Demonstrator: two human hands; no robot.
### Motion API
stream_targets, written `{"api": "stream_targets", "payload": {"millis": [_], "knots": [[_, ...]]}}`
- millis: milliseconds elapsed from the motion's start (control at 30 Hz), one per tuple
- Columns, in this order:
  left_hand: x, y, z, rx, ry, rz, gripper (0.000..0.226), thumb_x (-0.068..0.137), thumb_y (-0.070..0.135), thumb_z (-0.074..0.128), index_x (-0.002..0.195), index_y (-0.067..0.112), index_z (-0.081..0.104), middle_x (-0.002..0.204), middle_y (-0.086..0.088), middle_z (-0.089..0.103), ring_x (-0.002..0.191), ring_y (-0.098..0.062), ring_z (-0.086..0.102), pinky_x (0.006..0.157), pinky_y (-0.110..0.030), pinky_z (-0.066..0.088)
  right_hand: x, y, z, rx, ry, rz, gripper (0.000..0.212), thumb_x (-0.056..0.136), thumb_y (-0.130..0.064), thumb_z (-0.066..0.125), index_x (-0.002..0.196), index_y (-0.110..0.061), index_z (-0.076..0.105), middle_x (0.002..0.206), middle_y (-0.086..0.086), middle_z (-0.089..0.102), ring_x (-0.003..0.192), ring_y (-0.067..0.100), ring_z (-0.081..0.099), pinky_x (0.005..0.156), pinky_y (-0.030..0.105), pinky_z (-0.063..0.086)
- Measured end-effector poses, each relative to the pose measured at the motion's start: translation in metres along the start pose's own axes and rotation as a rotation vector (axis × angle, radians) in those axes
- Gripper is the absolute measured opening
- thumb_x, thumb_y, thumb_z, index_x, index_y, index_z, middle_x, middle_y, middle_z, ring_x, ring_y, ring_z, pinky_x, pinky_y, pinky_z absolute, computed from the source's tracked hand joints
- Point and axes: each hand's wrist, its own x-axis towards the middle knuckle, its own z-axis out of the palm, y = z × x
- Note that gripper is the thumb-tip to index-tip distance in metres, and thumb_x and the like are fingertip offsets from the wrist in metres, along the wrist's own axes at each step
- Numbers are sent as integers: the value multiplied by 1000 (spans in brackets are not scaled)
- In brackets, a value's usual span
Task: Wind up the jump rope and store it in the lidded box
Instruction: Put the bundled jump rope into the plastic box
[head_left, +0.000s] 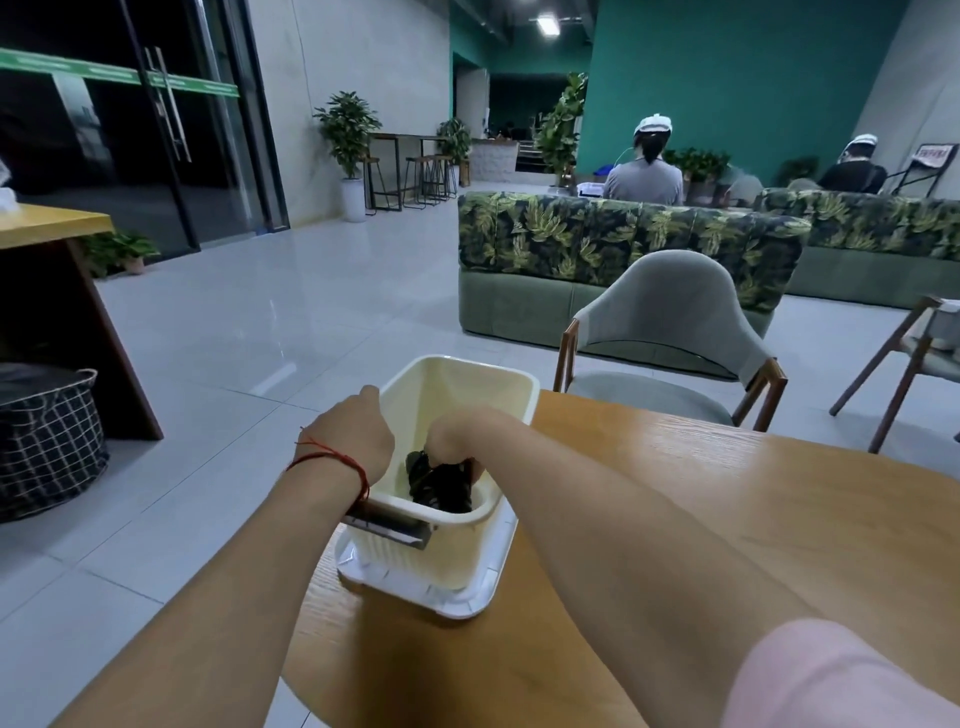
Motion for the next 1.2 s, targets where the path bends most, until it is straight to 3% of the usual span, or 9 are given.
{"api": "stream_targets", "payload": {"millis": [133, 300, 433, 567, 667, 800, 967, 1133, 1200], "knots": [[3, -3, 0, 28, -10, -3, 56, 97, 4, 40, 151, 15, 45, 116, -10, 62, 95, -33, 55, 83, -39, 46, -2, 6, -5, -266, 249, 23, 20, 106, -18, 51, 92, -15, 65, 90, 1, 60, 97, 30, 61, 95, 43, 49], [3, 1, -6, 42, -23, 20, 48, 96, 5, 43, 143, 15, 51, 113, -10, 65, 96, -34, 59, 86, -41, 53, -21, 63, -6, 216, 829, 153, 63, 94, -22, 56, 156, -23, 46, 156, 6, 53, 141, 35, 50, 116, 57, 39], [-4, 14, -15, 19, -7, 44, 53, 94, 5, 45, 146, 17, 52, 125, -11, 70, 102, -35, 64, 89, -42, 57, -39, 97, 13, 1347, 460, 390, 78, 96, -31, 72, 163, -15, 36, 162, 19, 47, 125, 44, 62, 85, 53, 64], [-16, 42, -29, 26, 20, 124, 53, 95, 3, 47, 146, 16, 55, 132, -12, 70, 114, -38, 66, 95, -44, 57, -56, 120, 35, 1641, 134, 369, 55, 100, -17, 62, 152, -4, 46, 134, 33, 65, 101, 52, 77, 58, 54, 68], [-23, 67, -38, -62, 68, 193, 56, 95, 5, 48, 148, 22, 59, 137, -11, 72, 121, -38, 67, 99, -44, 55, -81, 140, 40, 1740, 241, 345, 39, 101, -4, 49, 140, 2, 51, 121, 33, 68, 95, 50, 76, 58, 55, 66], [-29, 95, -36, -285, 178, 248, 40, 108, 25, 50, 147, 26, 61, 147, -4, 68, 131, -34, 64, 106, -47, 53, -125, 165, 43, 1835, 398, 407, 46, 98, -1, 46, 143, -3, 50, 144, 30, 55, 125, 55, 64, 55, 62, 66], [-53, 100, 1, -616, 197, 157, 36, 109, 25, 44, 140, 15, 61, 144, -15, 64, 133, -38, 59, 113, -51, 47, -189, 196, 55, 2027, 578, 452, 34, 110, -2, 37, 143, -10, 44, 150, 21, 39, 143, 56, 45, 97, 67, 62], [-99, 86, 70, -320, -122, 119, 51, 104, 44, 53, 147, 16, 59, 151, -12, 62, 138, -38, 56, 111, -49, 47, -219, 220, 78, 2184, 728, 507, 47, 109, -3, 41, 155, -11, 47, 143, 20, 44, 135, 57, 51, 71, 65, 68], [-112, 81, 96, -156, -243, 117, 66, 97, 63, 56, 150, 23, 58, 153, -6, 63, 141, -34, 56, 113, -49, 47, -229, 225, 85, 2258, 765, 549, 51, 108, -3, 45, 158, -12, 44, 153, 22, 42, 139, 60, 45, 80, 68, 67]]}}
